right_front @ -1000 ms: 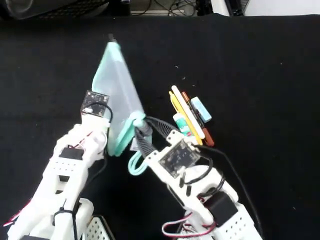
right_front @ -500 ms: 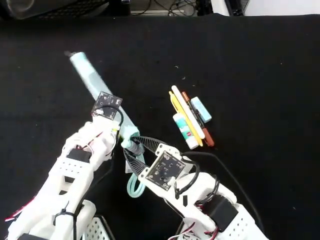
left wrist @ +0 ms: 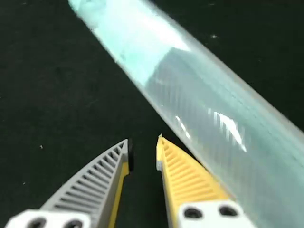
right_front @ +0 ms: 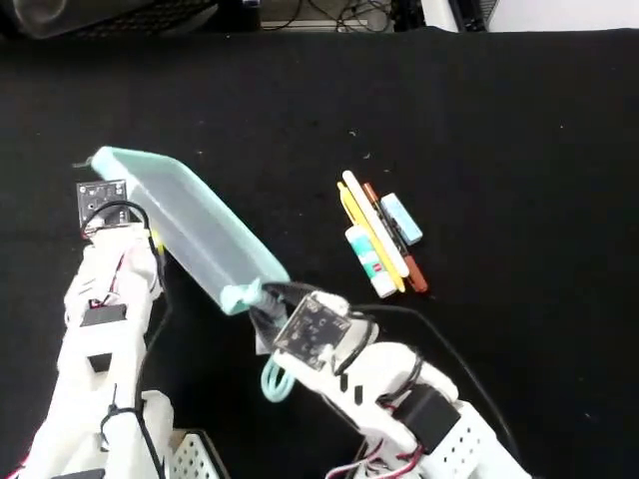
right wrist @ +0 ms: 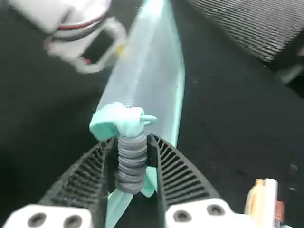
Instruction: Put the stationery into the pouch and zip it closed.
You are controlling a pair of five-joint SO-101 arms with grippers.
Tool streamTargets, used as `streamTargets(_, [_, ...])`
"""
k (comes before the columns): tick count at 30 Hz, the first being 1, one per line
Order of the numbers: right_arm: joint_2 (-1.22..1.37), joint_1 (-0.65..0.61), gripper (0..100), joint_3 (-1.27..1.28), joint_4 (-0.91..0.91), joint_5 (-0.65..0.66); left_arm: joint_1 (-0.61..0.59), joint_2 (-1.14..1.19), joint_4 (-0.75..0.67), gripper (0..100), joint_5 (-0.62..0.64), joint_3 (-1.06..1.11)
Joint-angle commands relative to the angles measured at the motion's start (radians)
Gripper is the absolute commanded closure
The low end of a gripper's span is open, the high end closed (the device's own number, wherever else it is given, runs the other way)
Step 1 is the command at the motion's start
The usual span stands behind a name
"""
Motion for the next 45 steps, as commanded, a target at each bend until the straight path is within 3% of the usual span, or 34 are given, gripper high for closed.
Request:
streamTargets(1, [-0.015, 0.115, 98.5, -0.008, -0.081, -0.012, 0.058, -0.014, 0.084, 89, 0.000, -0.059])
streamTargets(7, [-0.015, 0.141, 98.5, 0.091, -0.181, -0.006, 0.136, -0.157, 0.397, 89, -0.064, -0.124])
streamTargets(11, [-0.012, 0.141, 98.5, 0.119, -0.235, -0.006, 0.226, -0.359, 0.652, 89, -0.063, -0.154])
streamTargets(14, [-0.007, 0.141, 98.5, 0.117, -0.241, -0.006, 0.300, -0.545, 0.763, 89, -0.061, -0.140])
streamTargets(19, [-0.007, 0.141, 98.5, 0.113, -0.241, -0.006, 0.390, -0.856, 0.783, 88, -0.037, -0.002])
streamTargets(24, [-0.012, 0.144, 98.5, 0.111, -0.241, -0.006, 0.426, -1.120, 0.786, 75, 0.054, 0.156])
streamTargets(29, [-0.013, 0.144, 98.5, 0.111, -0.241, -0.006, 0.429, -1.046, 0.726, 78, 0.057, 0.170])
streamTargets(34, [-0.007, 0.144, 98.5, 0.111, -0.241, -0.006, 0.435, -1.043, 0.821, 78, 0.058, 0.076])
streamTargets(38, [-0.007, 0.144, 98.5, 0.111, -0.241, -0.006, 0.507, -1.043, 0.891, 78, 0.083, 0.012])
streamTargets(45, [-0.008, 0.144, 98.5, 0.111, -0.241, -0.006, 0.553, -1.043, 0.899, 78, 0.150, -0.015])
